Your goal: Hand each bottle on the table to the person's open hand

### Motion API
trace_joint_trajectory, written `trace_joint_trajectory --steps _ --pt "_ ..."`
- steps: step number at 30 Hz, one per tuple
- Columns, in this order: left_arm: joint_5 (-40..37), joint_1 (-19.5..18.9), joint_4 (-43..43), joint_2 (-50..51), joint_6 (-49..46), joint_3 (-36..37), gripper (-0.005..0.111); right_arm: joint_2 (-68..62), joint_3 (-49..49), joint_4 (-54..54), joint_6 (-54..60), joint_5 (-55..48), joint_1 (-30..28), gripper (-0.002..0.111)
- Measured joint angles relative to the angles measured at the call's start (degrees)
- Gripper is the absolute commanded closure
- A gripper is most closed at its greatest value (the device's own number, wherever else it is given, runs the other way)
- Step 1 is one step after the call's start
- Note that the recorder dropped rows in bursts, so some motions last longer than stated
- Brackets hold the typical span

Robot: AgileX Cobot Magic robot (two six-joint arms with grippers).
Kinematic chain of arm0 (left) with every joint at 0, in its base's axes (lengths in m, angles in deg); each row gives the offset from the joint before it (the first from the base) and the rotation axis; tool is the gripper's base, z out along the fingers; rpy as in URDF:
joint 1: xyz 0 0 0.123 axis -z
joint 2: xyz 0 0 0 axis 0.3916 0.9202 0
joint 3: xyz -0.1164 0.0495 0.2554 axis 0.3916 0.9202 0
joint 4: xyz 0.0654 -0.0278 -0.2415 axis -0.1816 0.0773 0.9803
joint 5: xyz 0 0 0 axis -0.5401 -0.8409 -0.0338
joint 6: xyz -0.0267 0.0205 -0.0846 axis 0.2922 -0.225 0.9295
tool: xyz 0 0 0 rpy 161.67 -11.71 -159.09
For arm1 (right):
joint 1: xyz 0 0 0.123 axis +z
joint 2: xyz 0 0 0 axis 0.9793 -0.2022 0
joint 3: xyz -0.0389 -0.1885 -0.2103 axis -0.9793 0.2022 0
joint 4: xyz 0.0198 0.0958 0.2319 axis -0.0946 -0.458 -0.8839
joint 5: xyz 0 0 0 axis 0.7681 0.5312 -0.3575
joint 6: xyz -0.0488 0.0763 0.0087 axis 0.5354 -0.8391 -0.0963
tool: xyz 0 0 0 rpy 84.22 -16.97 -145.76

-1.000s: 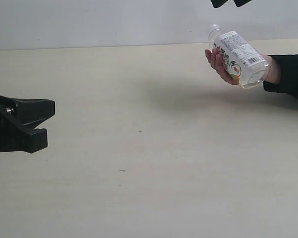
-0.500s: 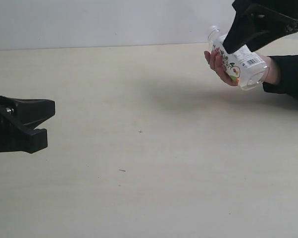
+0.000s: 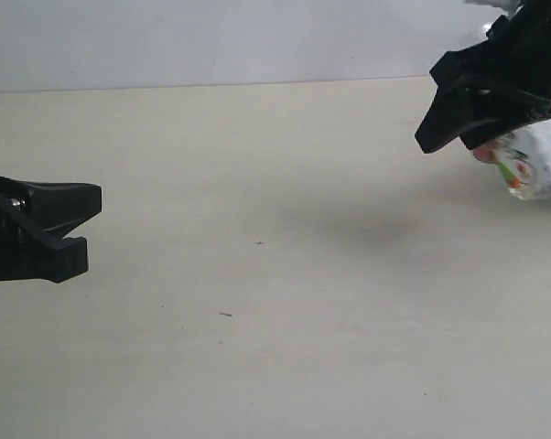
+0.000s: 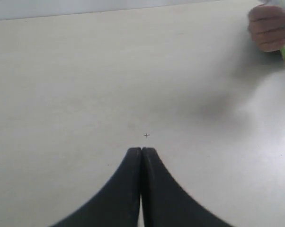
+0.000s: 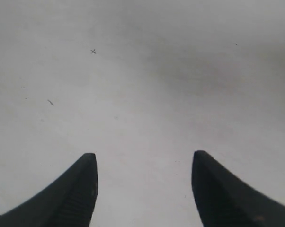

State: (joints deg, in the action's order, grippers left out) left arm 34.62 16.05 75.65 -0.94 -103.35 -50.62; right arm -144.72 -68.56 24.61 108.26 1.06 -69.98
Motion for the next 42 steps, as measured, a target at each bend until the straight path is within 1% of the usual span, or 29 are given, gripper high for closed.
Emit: trace_joint_trajectory --steps 8,19,24,37,38,39,40,42 --pt "0.0 0.0 0.0 0.0 0.0 0.0 0.104 0.19 8.22 -0.2 0.02 8.21 0.0 0.054" --pt "0.0 0.0 0.0 0.0 0.0 0.0 0.104 0.19 17.8 -0.3 1.05 19.18 0.0 0.054" --pt "0.0 0.0 0.0 0.0 0.0 0.0 0.104 0.19 19.74 -0.3 1.51 22.5 0.0 0.054" --pt "0.0 0.0 0.0 0.0 0.0 0.0 0.104 0.19 20.09 0.33 2.84 29.4 0.0 0.055" --pt "0.0 0.0 0.0 0.0 0.0 0.0 0.104 0.19 20.09 0.33 2.84 29.5 0.0 0.058" --pt "0.0 0.0 0.0 0.0 0.0 0.0 0.104 0.19 20.56 0.44 2.84 30.59 0.0 0.064" --pt "0.0 0.0 0.0 0.0 0.0 0.0 0.104 0.19 21.49 0.44 2.88 32.22 0.0 0.072" --pt "0.0 0.0 0.0 0.0 0.0 0.0 0.104 0.19 23.89 0.55 2.98 36.41 0.0 0.095"
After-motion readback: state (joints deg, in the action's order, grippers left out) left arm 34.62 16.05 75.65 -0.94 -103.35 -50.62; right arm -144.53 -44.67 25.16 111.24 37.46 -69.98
